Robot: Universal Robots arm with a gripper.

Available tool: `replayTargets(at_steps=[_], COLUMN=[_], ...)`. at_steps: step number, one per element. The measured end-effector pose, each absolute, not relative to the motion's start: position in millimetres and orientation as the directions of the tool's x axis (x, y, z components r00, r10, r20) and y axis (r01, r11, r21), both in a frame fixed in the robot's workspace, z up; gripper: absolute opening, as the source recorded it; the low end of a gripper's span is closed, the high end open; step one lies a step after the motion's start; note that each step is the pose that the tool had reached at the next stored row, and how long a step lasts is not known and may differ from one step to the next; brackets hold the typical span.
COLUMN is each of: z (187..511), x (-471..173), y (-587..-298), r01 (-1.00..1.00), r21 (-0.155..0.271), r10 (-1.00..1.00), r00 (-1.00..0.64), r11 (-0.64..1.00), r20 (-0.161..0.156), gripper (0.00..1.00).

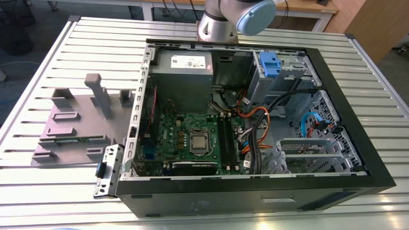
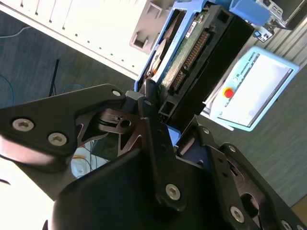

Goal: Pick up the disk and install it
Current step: 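Pick up the disk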

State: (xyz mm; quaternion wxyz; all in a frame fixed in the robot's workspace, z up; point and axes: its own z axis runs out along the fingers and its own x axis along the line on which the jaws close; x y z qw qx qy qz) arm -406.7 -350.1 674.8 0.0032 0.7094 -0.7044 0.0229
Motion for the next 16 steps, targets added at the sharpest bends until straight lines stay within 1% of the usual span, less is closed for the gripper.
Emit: replayTargets(at_steps=[6, 7, 11, 12, 16], z=[669.9, 669.4, 668.8, 668.0, 665.5], x=[-395.6, -395.1, -394.5, -394.4, -394.3], y=[-350.6, -351.1, -352.7, -353.4, -354.5], r01=[-1.000, -1.000, -1.000, -1.000, -0.999], r21=[-0.021, -0.021, -0.021, -0.021, -0.021], r10=[-0.999, -1.000, -0.999, -0.999, -0.998], r00=[0.007, 0.007, 0.007, 0.006, -0.025], r11=[-0.008, -0.007, -0.006, -0.005, 0.027], r20=[0.034, 0.024, -0.045, -0.049, -0.049], gripper=[0.36, 0.36, 0.36, 0.36, 0.36])
